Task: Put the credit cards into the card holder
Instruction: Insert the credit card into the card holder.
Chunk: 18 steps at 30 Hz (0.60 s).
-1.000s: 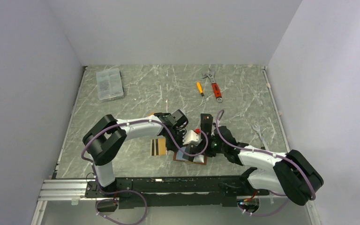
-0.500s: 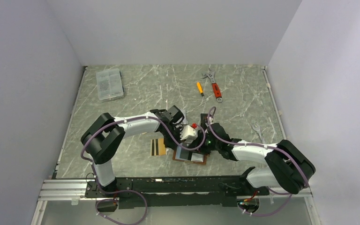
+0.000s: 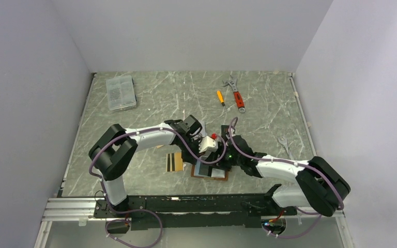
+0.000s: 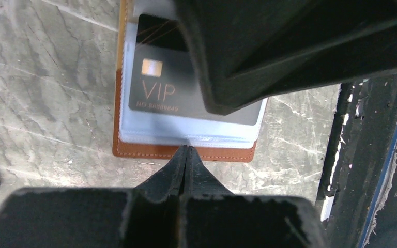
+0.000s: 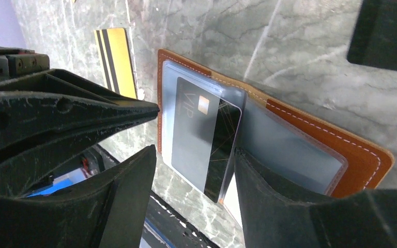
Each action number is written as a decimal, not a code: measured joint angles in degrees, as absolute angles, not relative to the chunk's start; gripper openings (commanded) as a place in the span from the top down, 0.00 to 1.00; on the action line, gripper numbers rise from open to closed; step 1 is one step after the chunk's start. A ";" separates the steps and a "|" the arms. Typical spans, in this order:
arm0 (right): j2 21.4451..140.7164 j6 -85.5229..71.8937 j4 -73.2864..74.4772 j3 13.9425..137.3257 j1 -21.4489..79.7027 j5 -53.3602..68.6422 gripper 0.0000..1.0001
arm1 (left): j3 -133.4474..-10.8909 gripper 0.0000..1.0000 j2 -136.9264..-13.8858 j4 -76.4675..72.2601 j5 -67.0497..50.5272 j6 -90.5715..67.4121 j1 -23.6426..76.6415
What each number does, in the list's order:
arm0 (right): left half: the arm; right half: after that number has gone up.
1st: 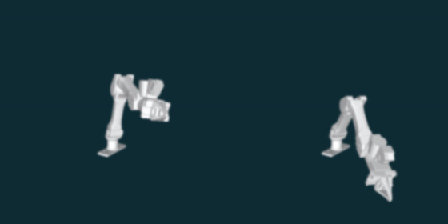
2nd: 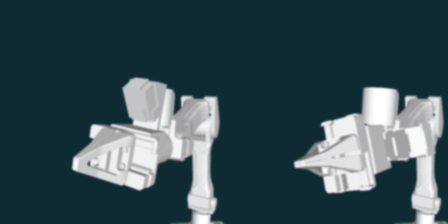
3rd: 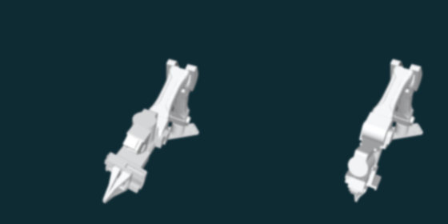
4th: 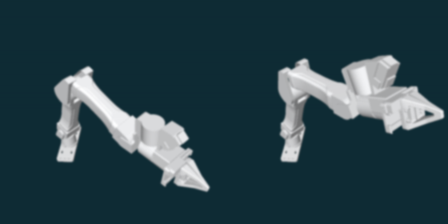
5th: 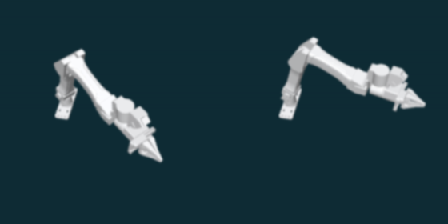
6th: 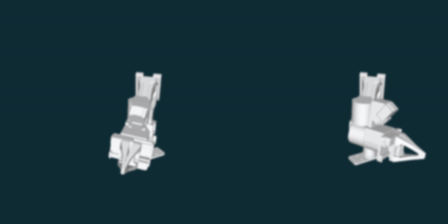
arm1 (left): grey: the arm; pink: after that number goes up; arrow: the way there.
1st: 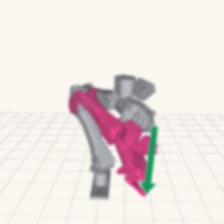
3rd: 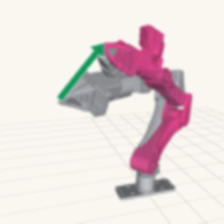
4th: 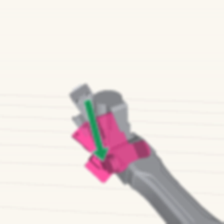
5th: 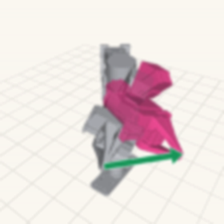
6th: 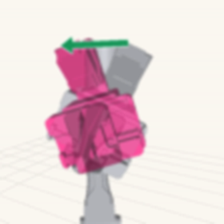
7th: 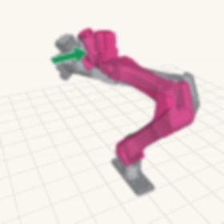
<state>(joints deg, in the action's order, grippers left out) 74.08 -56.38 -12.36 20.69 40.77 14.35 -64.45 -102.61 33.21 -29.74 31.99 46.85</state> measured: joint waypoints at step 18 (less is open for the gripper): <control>70.22 -53.41 3.79 26.04 47.51 2.59 0.96 | -56.49 1.00 -94.74 23.55 -39.46 26.20 39.48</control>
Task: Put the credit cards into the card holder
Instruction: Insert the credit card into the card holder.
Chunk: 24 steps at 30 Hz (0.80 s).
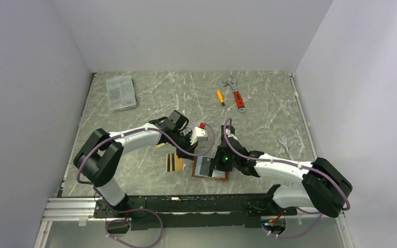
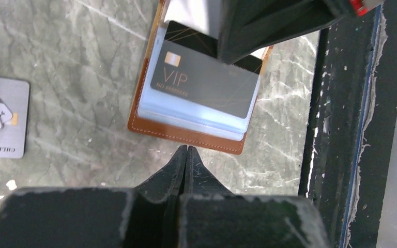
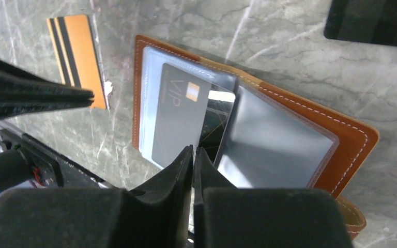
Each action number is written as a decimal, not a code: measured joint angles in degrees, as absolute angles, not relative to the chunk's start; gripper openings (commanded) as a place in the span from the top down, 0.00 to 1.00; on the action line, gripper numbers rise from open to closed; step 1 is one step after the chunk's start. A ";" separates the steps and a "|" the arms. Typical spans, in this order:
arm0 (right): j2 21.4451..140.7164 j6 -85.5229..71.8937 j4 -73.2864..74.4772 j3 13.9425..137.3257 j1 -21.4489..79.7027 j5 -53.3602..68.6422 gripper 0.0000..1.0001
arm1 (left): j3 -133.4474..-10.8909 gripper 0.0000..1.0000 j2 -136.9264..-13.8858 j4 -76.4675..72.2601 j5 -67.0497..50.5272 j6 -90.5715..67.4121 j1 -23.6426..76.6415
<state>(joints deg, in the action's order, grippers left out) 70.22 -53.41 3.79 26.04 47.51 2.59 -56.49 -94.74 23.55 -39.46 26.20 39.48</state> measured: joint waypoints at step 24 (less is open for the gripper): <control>71.77 -54.65 3.49 24.51 46.52 0.14 1.00 | -56.93 1.00 -99.37 21.65 -38.85 25.80 43.00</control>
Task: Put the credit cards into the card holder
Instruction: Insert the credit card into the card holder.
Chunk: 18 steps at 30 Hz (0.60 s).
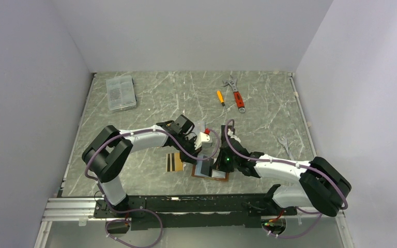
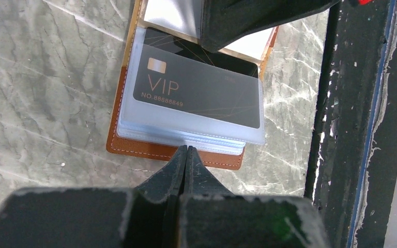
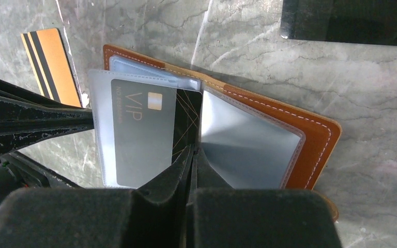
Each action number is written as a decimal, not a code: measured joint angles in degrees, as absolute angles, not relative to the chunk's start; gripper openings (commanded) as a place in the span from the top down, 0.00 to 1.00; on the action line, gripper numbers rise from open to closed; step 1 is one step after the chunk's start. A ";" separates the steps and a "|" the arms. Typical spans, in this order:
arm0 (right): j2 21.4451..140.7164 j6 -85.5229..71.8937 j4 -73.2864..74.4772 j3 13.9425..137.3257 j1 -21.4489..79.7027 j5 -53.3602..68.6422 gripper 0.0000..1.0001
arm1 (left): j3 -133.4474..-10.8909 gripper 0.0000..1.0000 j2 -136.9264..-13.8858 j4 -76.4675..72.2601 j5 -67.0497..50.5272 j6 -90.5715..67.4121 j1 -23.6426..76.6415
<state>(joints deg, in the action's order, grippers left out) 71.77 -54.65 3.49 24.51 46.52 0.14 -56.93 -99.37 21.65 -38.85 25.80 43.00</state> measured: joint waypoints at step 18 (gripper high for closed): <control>71.26 -55.83 -1.89 21.50 44.88 2.70 1.00 | -61.54 1.00 -102.04 22.02 -38.54 25.65 45.98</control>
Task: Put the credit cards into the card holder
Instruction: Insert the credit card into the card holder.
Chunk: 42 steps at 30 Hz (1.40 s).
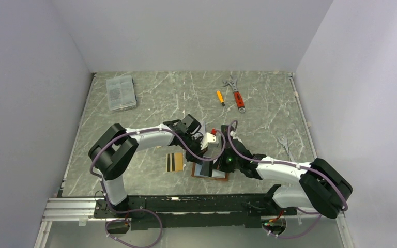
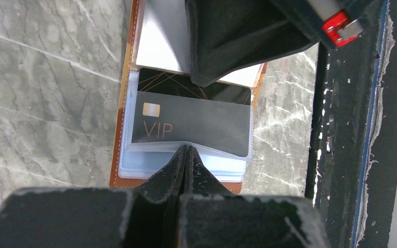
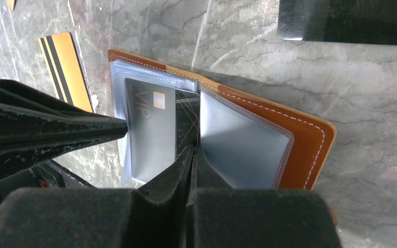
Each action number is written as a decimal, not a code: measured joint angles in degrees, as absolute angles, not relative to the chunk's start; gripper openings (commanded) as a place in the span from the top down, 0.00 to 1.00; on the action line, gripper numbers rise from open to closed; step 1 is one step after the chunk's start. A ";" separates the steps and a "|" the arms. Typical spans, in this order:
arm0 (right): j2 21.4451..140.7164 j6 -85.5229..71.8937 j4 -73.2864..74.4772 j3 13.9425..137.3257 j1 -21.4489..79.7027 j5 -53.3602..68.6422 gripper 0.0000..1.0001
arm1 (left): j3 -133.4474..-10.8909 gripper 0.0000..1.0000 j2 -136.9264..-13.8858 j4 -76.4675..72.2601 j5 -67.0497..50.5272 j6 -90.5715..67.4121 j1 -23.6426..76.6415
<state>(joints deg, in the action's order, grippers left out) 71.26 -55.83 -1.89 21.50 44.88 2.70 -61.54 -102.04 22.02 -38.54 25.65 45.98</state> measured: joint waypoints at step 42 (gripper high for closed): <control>57.93 -55.68 -2.37 11.92 30.61 12.14 0.97 | -77.60 1.00 -115.98 21.93 -59.20 22.61 48.58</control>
<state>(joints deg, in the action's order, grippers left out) 57.93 -55.68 -2.37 11.92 30.61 12.14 -77.60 -115.98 21.93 -59.20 22.61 48.58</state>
